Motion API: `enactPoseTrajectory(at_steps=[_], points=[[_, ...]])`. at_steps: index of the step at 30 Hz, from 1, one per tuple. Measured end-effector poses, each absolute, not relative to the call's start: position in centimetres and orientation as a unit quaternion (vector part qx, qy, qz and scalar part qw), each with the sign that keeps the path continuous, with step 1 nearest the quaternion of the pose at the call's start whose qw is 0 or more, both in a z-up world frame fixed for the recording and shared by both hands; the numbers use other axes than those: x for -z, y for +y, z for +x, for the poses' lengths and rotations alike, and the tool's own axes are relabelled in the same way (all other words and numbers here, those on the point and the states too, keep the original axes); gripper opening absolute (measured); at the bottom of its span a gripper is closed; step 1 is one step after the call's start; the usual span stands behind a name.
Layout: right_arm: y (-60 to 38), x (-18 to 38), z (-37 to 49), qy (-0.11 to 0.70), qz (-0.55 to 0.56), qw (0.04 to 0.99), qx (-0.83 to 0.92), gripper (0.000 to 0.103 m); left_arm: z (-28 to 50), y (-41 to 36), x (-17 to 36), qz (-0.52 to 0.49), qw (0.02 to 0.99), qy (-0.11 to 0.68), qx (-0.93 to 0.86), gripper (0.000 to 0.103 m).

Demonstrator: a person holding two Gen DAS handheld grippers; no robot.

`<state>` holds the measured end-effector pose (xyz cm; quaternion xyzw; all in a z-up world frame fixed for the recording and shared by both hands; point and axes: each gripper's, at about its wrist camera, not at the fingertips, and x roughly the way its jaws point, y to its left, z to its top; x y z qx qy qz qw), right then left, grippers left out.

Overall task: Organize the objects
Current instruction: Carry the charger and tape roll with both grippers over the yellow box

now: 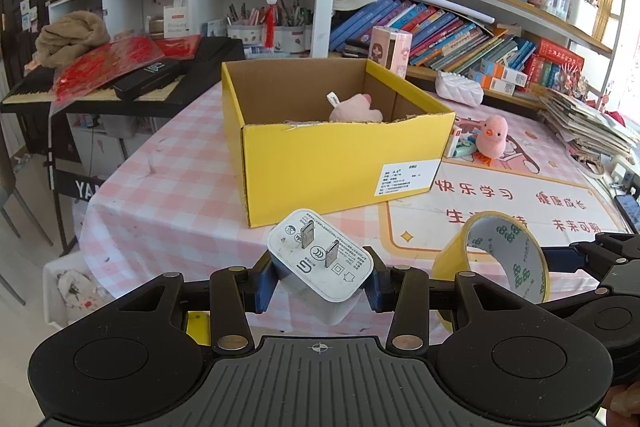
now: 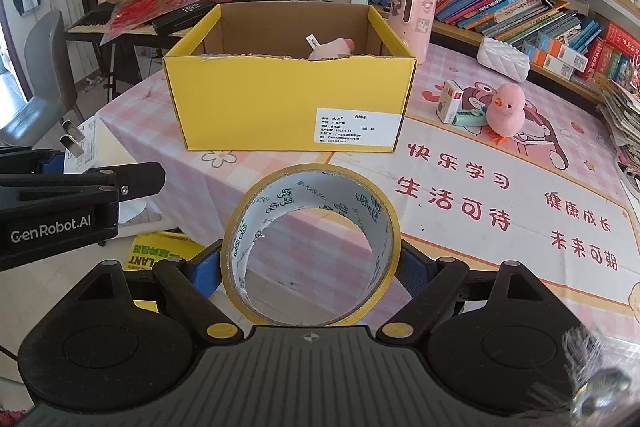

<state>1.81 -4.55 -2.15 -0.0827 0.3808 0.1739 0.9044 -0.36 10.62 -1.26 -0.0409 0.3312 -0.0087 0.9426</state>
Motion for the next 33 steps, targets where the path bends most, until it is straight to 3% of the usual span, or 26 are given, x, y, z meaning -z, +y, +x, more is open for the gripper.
enactPoseTrajectory(at_steps=[21, 33], points=[[-4.6, -2.5, 10.1, 0.297, -0.069, 0.936, -0.174, 0.085, 7.0, 11.7, -3.7, -0.035, 0.968, 0.247, -0.002, 0.042], [-5.5, -5.8, 19.2, 0.242, -0.06, 0.952, -0.177, 0.085, 14.4, 10.8, -2.4, -0.027, 0.962, 0.271, -0.032, 0.042]])
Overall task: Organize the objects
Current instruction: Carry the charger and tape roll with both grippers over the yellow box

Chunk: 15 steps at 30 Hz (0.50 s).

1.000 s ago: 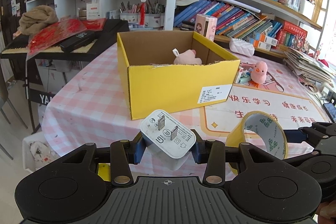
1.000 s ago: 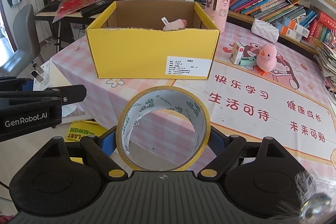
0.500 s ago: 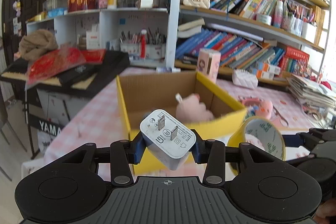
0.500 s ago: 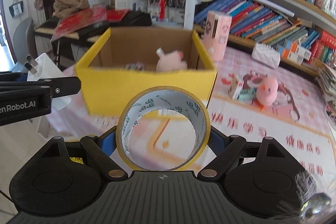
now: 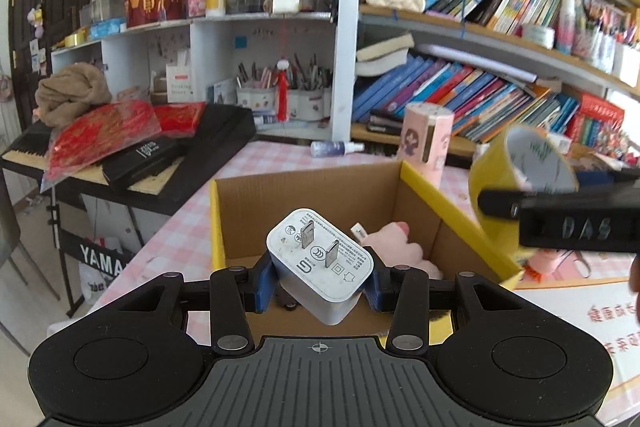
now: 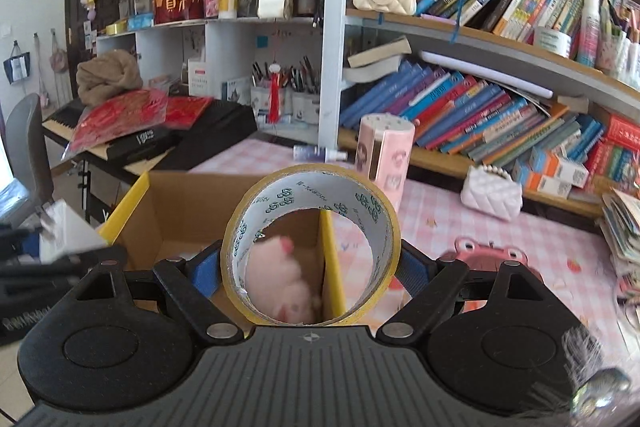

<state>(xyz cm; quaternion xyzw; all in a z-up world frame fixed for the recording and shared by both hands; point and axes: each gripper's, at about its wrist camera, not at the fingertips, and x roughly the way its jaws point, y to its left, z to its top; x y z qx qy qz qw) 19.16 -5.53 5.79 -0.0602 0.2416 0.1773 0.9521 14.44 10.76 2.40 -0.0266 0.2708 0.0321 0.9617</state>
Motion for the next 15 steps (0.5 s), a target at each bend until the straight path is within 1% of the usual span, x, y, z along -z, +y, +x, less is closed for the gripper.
enactPoseTrajectory(at_steps=[15], points=[[-3.0, -5.2, 26.2, 0.255, -0.071, 0.932, -0.247, 0.085, 20.1, 9.7, 1.2, -0.002, 0.935, 0.347, -0.07, 0.042]])
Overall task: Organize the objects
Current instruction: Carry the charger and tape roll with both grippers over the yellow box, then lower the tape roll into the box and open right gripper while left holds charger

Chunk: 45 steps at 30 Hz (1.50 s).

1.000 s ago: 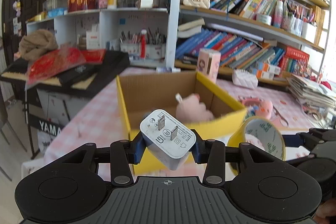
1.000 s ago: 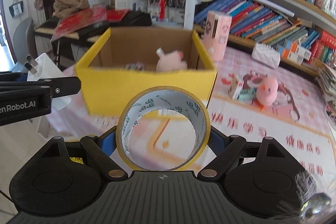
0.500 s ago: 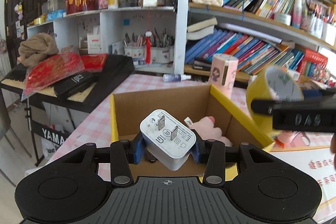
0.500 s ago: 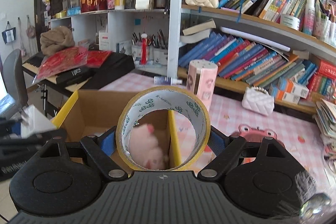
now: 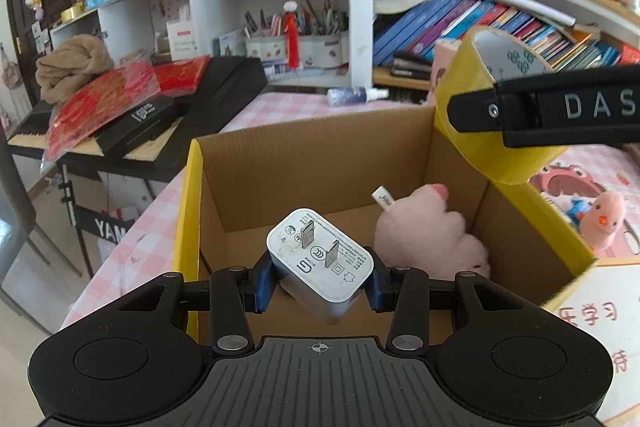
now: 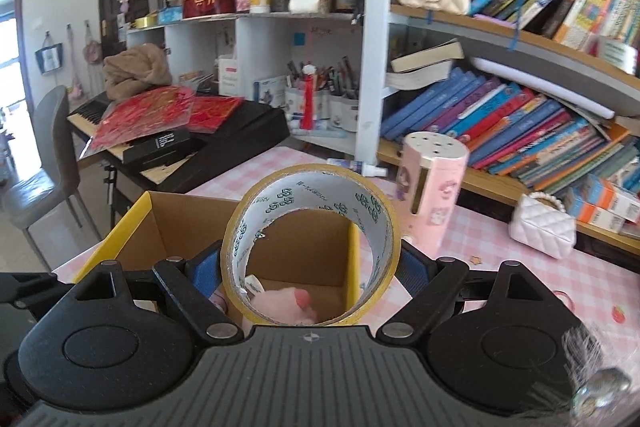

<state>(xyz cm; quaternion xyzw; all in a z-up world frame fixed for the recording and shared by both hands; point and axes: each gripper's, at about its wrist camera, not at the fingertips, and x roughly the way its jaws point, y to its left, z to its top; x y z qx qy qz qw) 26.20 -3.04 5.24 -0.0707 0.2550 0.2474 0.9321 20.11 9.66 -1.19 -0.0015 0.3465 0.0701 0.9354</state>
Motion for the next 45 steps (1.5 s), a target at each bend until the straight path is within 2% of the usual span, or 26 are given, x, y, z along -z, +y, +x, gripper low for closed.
enactPoseTrajectory(at_steps=[20, 38, 43, 45], points=[[2.0, -2.3, 31.4, 0.312, -0.138, 0.874, -0.347, 0.085, 23.1, 9.3, 4.0, -0.007, 0.901, 0.425, -0.088, 0.043], [6.9, 0.6, 33.4, 0.35, -0.232, 0.809, -0.412, 0.085, 23.3, 9.1, 3.6, -0.01, 0.903, 0.419, -0.1, 0.044], [8.3, 1.5, 34.1, 0.363, -0.26, 0.791, -0.419, 0.085, 23.0, 8.9, 3.3, -0.01, 0.907, 0.409, -0.098, 0.046], [8.8, 1.9, 34.2, 0.369, -0.274, 0.781, -0.423, 0.085, 22.9, 8.9, 3.1, -0.011, 0.909, 0.405, -0.098, 0.05]])
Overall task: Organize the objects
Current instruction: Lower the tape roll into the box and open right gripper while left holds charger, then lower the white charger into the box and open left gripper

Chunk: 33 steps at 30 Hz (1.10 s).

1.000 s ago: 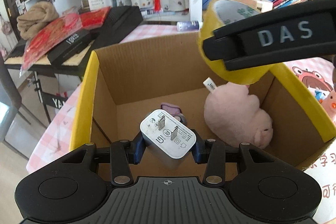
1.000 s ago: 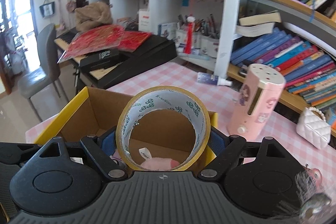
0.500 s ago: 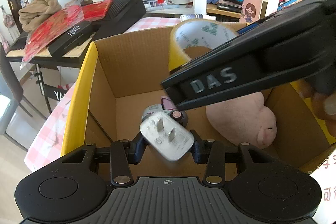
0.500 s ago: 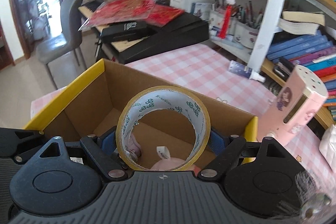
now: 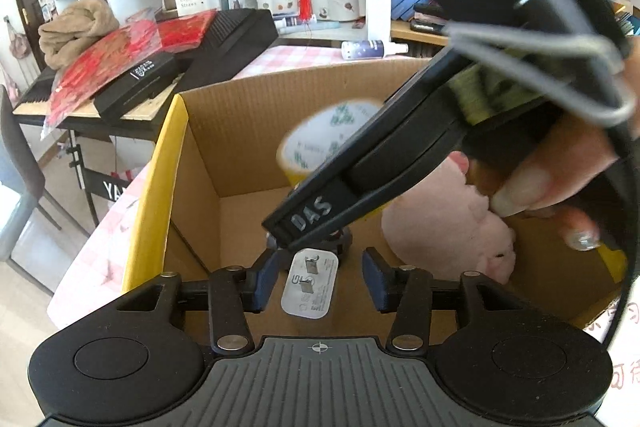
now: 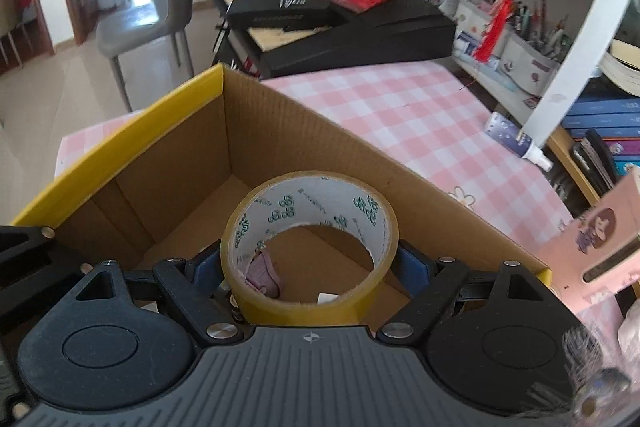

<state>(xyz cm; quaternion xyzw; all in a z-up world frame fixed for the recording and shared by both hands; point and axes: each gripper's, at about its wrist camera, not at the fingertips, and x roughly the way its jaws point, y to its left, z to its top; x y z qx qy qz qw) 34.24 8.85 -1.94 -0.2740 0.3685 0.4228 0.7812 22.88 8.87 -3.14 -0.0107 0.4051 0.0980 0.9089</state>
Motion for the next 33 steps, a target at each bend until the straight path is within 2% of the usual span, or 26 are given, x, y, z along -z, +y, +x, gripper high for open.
enactPoseTrajectory(at_steps=[3, 7, 11, 13, 21, 33], points=[[9.3, 2.4, 34.3, 0.369, -0.284, 0.774, -0.429, 0.085, 22.7, 8.7, 3.0, -0.008, 0.91, 0.401, -0.099, 0.053], [9.5, 2.5, 34.4, 0.372, -0.286, 0.773, -0.428, 0.085, 22.4, 8.5, 2.8, -0.008, 0.912, 0.395, -0.107, 0.064], [9.1, 2.1, 34.1, 0.36, -0.279, 0.778, -0.433, 0.089, 22.1, 8.5, 2.3, -0.012, 0.917, 0.383, -0.108, 0.069], [8.5, 1.4, 34.0, 0.353, -0.266, 0.784, -0.436, 0.091, 21.9, 8.4, 2.0, -0.014, 0.921, 0.374, -0.11, 0.076], [4.5, -2.2, 32.9, 0.325, -0.196, 0.826, -0.417, 0.092, 20.7, 8.5, 0.7, -0.029, 0.933, 0.34, -0.116, 0.081], [-5.1, -6.6, 27.8, 0.25, -0.09, 0.922, -0.282, 0.092, 16.3, 8.6, -2.0, -0.036, 0.955, 0.275, -0.11, 0.084]])
